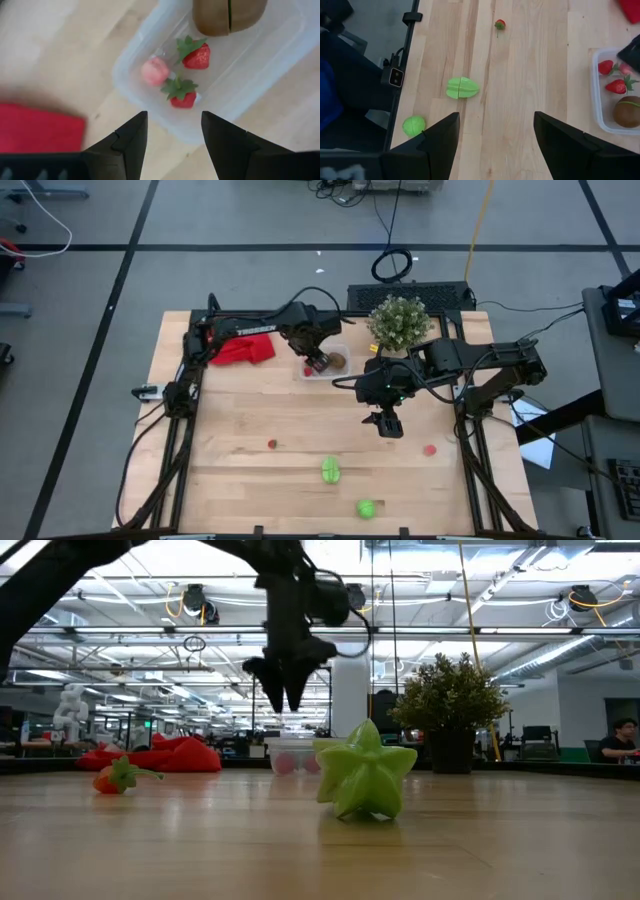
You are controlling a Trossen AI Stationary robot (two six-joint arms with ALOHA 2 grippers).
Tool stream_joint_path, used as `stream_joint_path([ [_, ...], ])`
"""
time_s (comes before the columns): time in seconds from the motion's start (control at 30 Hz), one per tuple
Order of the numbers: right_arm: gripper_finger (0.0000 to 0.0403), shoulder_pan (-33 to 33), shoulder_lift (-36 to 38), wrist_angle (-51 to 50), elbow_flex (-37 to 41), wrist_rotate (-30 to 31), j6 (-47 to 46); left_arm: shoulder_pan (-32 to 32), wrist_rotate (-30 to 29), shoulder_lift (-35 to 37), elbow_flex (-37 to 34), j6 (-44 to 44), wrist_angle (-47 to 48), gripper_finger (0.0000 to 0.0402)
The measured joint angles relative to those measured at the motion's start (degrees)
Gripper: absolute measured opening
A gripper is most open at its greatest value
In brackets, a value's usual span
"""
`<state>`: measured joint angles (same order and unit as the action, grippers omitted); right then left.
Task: Pick and placing Produce into tupperware
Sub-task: Put the strawberry into the bin
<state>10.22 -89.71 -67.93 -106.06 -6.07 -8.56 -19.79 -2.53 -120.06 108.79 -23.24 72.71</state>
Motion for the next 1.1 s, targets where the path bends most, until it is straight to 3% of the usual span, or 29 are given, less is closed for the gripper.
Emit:
stream_joint_path([
  [0.2, 0.0247, 0.0, 0.0, -0.03, 0.0, 0.0, -0.82, 3.04, -0.93, 4.7, 0.04, -3.85, 7.1, 0.0191],
  [0.5, 0.0247, 0.0, 0.0, -0.53, 0.0, 0.0, -1.33, 17.04, -2.12, 6.72, 0.04, -10.57, 15.18, 0.0191],
  [0.97, 0.0247, 0.0, 0.0, -1.32, 0.0, -0.02, -1.46, 35.78, -5.35, 6.66, -0.06, -23.74, 17.26, 0.0191],
  [1.1, 0.0247, 0.0, 0.0, -1.29, 0.0, -0.02, -1.31, 40.01, -6.05, 6.71, -4.17, -27.45, 16.33, 0.0191],
])
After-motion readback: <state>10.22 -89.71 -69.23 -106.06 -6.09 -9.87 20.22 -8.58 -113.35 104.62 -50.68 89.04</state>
